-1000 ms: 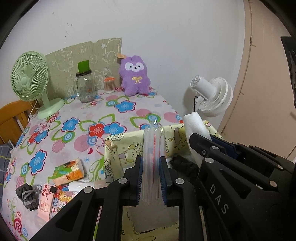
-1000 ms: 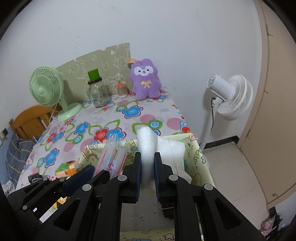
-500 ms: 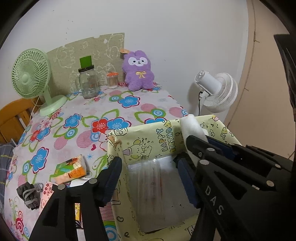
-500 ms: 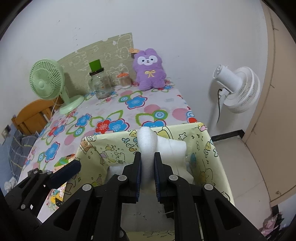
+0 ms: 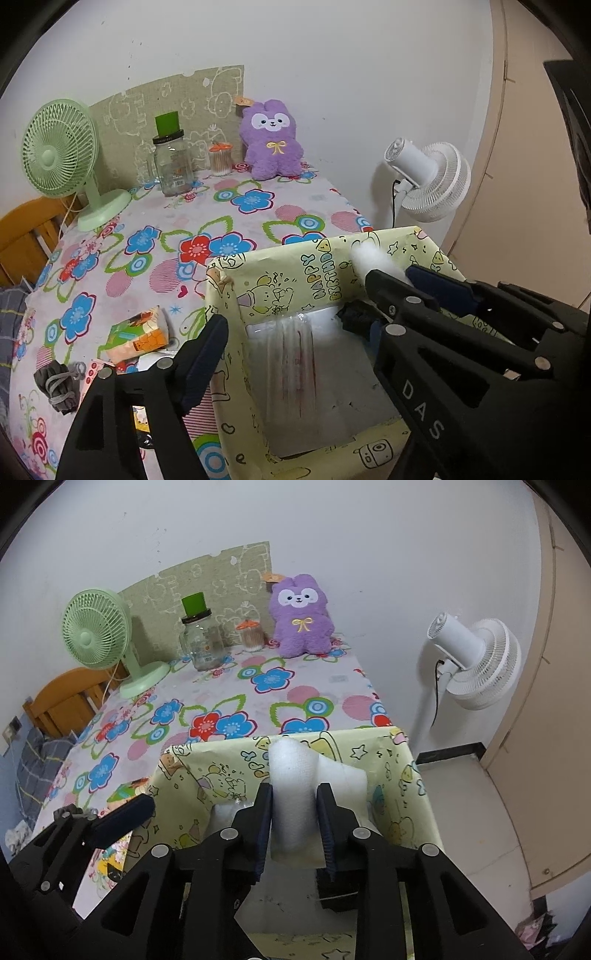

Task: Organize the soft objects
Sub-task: 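Drop the straws into the box with the left tool while the right tool holds the roll, then move both tools away from the paper box toward the packs on the bed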

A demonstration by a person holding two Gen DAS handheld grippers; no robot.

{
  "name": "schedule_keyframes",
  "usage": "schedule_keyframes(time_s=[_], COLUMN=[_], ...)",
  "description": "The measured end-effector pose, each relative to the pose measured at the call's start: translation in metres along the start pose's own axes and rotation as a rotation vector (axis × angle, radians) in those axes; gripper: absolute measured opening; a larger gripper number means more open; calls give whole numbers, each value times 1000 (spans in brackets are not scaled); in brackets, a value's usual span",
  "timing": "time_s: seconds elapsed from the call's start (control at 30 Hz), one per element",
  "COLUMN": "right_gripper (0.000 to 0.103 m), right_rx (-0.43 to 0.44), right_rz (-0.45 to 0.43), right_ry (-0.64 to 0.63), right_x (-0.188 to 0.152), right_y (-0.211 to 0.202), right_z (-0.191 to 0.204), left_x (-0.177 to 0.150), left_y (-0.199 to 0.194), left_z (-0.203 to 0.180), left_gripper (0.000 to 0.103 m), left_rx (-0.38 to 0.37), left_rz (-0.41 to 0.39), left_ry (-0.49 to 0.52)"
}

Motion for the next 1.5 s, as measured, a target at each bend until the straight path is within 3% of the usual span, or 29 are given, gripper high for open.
schedule_keyframes(time_s=[0.07, 0.13, 0.17, 0.37, 0.43, 0.77, 1.07, 1.5], right_gripper=[37, 68, 70, 72, 78, 88, 90, 96], right_rx=[-6, -2, 1, 10, 6, -7, 0, 19], right_rz=[-7, -19, -31, -51, -60, -95, -128, -182], right_ry=[0, 4, 8, 14, 15, 31, 23, 19], right_x=[0, 0, 0, -2, -3, -2, 1, 5], right_y=[-4, -8, -11, -24, -29, -48, -70, -100], right_z=[-2, -2, -2, 1, 3, 8, 22, 53], left_x=[-1, -1, -1, -3, -3, -3, -2, 1], left_y=[-3, -7, -8, -19, -22, -35, -59, -93], left_z=[-1, 0, 1, 4, 5, 8, 16, 36], left_gripper=[86, 90, 92, 96, 97, 100, 99, 99], left_rx=[-3, 8, 14, 27, 26, 12, -14, 12], left_rz=[0, -9, -12, -24, -30, -51, -90, -139], left_ry=[3, 3, 4, 5, 4, 5, -2, 3])
Point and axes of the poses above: each gripper's, at about its wrist camera, not at the fingertips, and y roughly the way its jaws point, z to its left, x to its top, the point moved 9 cm from there along y, roughly the way its jaws point, and after that the axes turned 8 degrees about y, right-handed, at the moved point
